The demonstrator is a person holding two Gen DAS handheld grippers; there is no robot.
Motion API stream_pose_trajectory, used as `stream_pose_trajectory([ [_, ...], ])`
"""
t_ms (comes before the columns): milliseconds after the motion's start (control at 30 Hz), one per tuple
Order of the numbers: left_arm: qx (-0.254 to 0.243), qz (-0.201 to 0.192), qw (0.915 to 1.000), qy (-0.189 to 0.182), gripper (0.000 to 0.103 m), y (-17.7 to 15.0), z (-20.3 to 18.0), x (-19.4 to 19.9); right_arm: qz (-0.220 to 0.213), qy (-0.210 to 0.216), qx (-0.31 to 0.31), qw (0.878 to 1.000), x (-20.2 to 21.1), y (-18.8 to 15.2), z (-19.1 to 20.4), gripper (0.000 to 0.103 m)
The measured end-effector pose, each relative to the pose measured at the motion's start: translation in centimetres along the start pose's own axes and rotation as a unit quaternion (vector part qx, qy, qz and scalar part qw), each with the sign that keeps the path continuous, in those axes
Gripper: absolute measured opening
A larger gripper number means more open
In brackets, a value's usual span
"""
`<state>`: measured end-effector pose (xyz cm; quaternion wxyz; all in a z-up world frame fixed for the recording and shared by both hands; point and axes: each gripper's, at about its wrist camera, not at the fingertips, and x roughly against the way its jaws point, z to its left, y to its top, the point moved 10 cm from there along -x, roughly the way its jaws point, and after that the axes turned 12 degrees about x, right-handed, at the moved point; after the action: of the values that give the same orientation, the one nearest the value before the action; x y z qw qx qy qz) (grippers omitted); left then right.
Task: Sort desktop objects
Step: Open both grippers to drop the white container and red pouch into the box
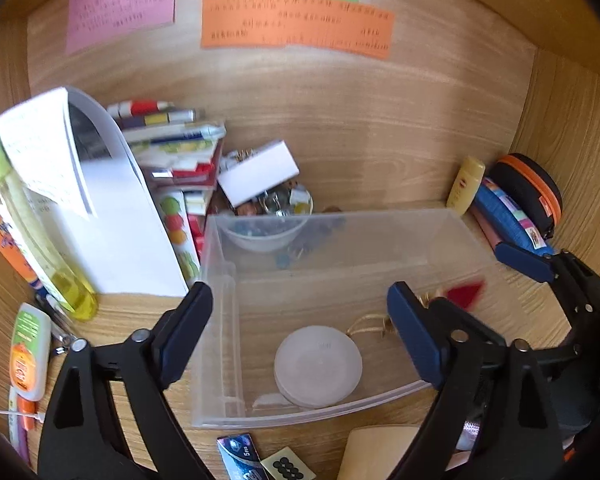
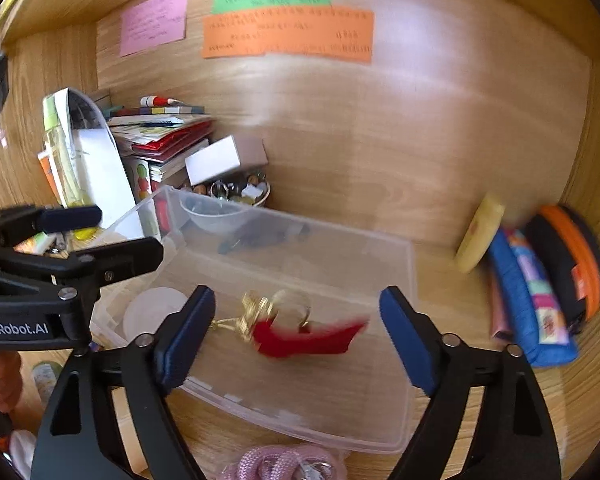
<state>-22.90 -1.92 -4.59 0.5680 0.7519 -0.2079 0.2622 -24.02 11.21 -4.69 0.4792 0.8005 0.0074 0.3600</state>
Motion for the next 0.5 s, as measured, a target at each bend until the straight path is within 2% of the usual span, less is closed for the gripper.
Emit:
stream_pose_trajectory([
  [200,0.018,-0.023,0.9995,-0.013,0.093,0.0,0.3,1.9,-0.004,-0.002,-0.003,1.000,1.4,-0.5,0.0,0.089],
  [333,0.022,-0.039,0.9988,-0.019,0.093,-0.3,0.5,3.3,-0.019,-0.026,-0.003,0.999,3.6,-0.6,-0.8,0.091],
  [400,0.010,-0.059,0.9982,-0.010,0.095,-0.5,0.5,4.4,-0.029,-0.029,0.001,0.999,4.7,-0.8,-0.7,0.100],
  [500,-0.005,-0.074,0.9972,-0.001,0.100,-1.0,0.5,6.0,-0.041,-0.034,0.008,0.999,6.2,-1.3,-0.5,0.102],
])
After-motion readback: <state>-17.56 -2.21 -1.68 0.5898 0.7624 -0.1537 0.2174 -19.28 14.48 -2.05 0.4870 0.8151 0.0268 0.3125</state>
